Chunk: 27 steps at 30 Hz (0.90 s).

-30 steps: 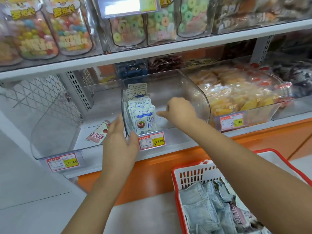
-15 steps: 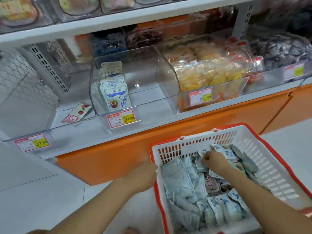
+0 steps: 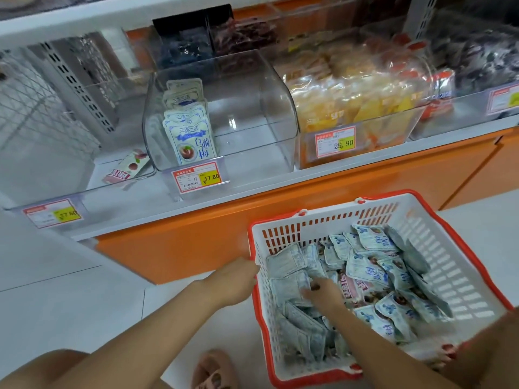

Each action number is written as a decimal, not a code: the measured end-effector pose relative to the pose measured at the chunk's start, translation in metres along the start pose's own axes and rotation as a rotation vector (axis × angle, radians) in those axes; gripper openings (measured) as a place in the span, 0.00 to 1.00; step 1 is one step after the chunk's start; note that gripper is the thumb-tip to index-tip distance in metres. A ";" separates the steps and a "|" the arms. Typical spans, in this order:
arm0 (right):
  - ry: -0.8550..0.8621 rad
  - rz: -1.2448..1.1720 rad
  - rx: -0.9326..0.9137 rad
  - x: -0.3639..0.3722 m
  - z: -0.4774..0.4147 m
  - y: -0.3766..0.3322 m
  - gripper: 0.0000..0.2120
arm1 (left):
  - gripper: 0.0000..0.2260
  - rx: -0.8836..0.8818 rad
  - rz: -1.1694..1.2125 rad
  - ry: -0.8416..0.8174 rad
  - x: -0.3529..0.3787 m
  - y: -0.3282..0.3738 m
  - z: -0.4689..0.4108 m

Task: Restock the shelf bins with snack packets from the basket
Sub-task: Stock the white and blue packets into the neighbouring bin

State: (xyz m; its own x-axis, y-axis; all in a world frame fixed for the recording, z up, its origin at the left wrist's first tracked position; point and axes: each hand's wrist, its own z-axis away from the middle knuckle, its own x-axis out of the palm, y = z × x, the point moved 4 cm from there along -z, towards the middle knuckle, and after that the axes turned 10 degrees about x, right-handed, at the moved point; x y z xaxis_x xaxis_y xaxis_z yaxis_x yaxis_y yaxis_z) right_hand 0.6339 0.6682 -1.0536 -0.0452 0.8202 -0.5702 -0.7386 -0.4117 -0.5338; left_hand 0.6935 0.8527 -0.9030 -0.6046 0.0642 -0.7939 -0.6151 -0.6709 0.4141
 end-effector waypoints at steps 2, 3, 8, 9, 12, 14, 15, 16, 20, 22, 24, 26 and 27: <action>0.033 -0.121 -0.019 -0.010 0.006 -0.016 0.20 | 0.13 -0.018 0.080 0.002 -0.001 0.000 0.001; 0.063 -0.181 -0.059 -0.019 0.011 -0.028 0.19 | 0.11 -0.041 0.142 0.032 -0.002 0.001 0.001; 0.073 -0.397 -0.447 -0.077 0.071 -0.107 0.06 | 0.23 -0.310 1.119 0.230 -0.022 0.008 0.003; 0.086 -0.364 -0.572 -0.088 0.087 -0.119 0.08 | 0.27 -0.326 1.367 0.253 -0.026 0.012 0.003; 0.098 -0.163 -0.829 -0.110 0.128 -0.146 0.06 | 0.20 -0.299 1.752 0.360 -0.044 0.023 0.008; 0.012 -0.091 -0.877 -0.122 0.148 -0.157 0.06 | 0.15 -0.258 1.806 0.380 -0.054 0.034 0.014; -0.053 -0.099 -0.888 -0.128 0.158 -0.161 0.06 | 0.13 -0.218 1.796 0.360 -0.058 0.040 0.018; -0.110 -0.142 -0.889 -0.134 0.165 -0.163 0.06 | 0.12 -0.168 1.767 0.336 -0.063 0.045 0.021; 0.091 -0.550 -0.731 -0.165 0.160 -0.159 0.16 | 0.11 0.023 1.481 0.387 -0.088 0.054 0.039; 0.108 -0.656 -0.582 -0.168 0.154 -0.160 0.15 | 0.09 0.035 1.192 0.475 -0.104 0.048 0.050; -0.088 -0.584 -0.530 -0.158 0.154 -0.171 0.17 | 0.08 0.032 0.947 0.576 -0.118 0.042 0.060; -0.258 -0.520 -0.558 -0.146 0.157 -0.187 0.16 | 0.10 0.082 0.819 0.661 -0.131 0.039 0.066; -0.288 -0.512 -0.581 -0.141 0.159 -0.196 0.12 | 0.12 0.110 0.775 0.691 -0.136 0.039 0.069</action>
State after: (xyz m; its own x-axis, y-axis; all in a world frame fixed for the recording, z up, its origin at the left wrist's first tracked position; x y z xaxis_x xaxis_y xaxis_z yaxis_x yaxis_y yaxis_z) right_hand 0.6780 0.6961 -0.7696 -0.0267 0.9992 -0.0285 -0.2530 -0.0343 -0.9669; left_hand 0.7172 0.8685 -0.7479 -0.4536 -0.8148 -0.3610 -0.2460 -0.2748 0.9295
